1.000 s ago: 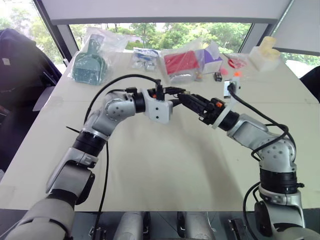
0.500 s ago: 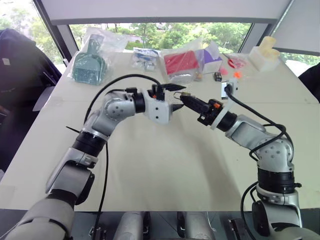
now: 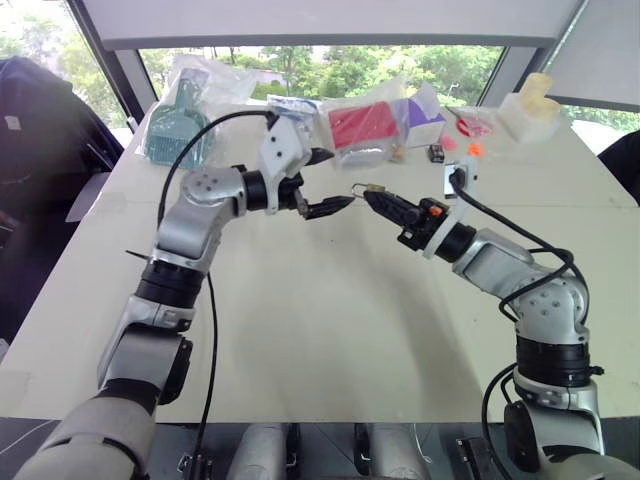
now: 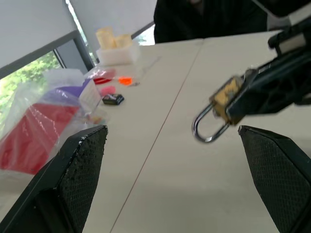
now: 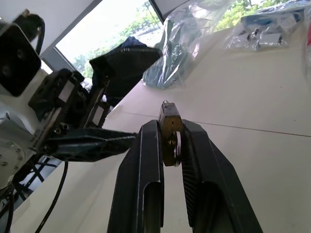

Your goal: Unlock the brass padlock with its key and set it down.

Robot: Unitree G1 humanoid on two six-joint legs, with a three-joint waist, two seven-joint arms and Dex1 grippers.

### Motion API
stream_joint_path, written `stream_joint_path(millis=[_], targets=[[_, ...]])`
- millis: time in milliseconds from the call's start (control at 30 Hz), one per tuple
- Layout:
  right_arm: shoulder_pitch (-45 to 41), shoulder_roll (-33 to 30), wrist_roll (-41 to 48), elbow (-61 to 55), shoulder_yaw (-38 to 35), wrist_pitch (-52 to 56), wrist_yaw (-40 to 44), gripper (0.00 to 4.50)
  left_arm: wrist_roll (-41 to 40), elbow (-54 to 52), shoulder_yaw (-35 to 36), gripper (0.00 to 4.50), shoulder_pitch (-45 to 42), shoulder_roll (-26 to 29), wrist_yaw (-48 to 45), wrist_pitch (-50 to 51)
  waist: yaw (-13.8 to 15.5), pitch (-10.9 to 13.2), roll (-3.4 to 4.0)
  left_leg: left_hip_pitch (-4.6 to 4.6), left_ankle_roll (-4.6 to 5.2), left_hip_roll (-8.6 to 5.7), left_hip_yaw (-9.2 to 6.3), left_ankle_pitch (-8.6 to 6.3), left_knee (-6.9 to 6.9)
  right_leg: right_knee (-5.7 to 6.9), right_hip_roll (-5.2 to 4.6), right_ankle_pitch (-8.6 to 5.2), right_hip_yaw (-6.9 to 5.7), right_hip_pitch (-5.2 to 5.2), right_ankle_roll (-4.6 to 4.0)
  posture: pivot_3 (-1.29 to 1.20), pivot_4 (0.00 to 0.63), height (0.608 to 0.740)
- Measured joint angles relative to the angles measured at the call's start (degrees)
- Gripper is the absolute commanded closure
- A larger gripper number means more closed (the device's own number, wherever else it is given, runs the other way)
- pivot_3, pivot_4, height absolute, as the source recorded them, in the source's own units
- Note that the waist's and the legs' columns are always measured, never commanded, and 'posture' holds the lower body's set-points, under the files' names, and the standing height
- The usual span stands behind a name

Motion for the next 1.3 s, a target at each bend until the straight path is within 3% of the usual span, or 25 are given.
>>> stream_joint_path(millis=[567, 1100, 1300], targets=[[0.79, 1.28, 2.86, -4.55, 0.07, 3.03, -2.16, 4.44, 4.83, 15.29, -1.01, 0.02, -4.52, -4.65, 1.31, -10.42, 0.06, 0.00, 0.00, 0.00, -0.03, 0.01, -0.02, 0.02, -0.01, 0.00, 0.00, 0.00, 0.00, -0.03, 0.00, 0.00, 0.150, 0.740], [1.67, 2.08, 4.19, -5.18, -0.09, 3.26, -3.56, 4.44, 5.16, 16.67, -0.27, 0.02, -4.62, -6.04, 5.48, -12.02, 0.04, 0.00, 0.00, -0.01, -0.03, 0.01, -0.03, 0.02, -0.01, 0.00, -0.01, 0.00, 0.00, -0.03, 0.00, 0.00, 0.150, 0.740], [4.05, 0.25, 7.92, -2.66, -3.92, 4.92, -5.01, 4.44, 4.79, 14.09, 3.25, 0.02, -0.39, -2.70, 8.91, -8.88, -0.06, 0.00, 0.00, 0.00, -0.03, 0.02, -0.03, 0.02, -0.02, 0.01, -0.02, 0.00, 0.00, -0.03, -0.01, 0.00, 0.150, 0.740]])
